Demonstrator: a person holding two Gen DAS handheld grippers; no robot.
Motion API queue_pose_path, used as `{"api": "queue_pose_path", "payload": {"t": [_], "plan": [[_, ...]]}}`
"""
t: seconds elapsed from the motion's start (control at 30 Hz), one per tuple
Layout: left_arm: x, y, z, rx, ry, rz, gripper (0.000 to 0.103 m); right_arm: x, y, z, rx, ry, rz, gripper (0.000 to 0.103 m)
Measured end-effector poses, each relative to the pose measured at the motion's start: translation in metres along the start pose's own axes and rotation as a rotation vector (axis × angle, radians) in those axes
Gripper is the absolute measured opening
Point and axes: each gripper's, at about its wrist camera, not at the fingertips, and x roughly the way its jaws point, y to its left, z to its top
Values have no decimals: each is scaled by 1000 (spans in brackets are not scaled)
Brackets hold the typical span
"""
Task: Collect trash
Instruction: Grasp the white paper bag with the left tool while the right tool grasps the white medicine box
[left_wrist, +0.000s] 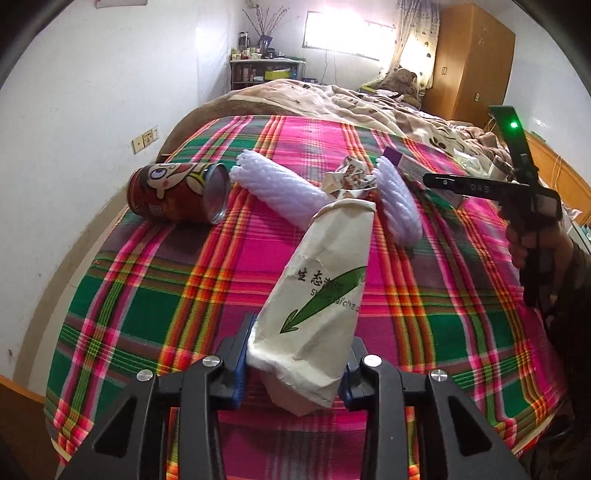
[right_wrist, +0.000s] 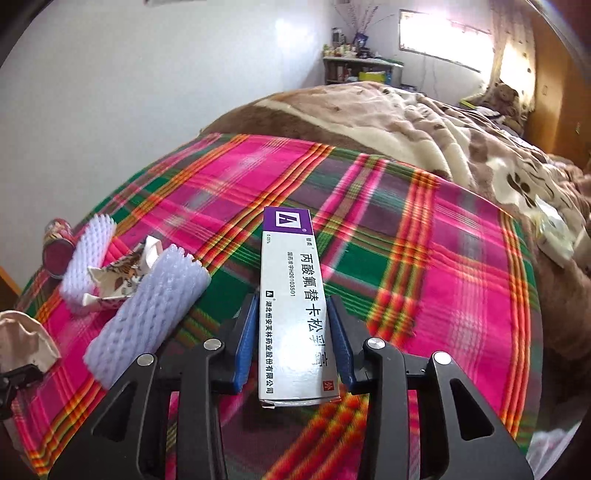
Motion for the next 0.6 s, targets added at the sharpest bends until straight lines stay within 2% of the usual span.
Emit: {"api": "queue_pose_path", "payload": {"t": [0.6], "plan": [[-27, -66, 21, 66, -96, -83, 37, -75, -24, -41, 121, -123, -8, 39]]}}
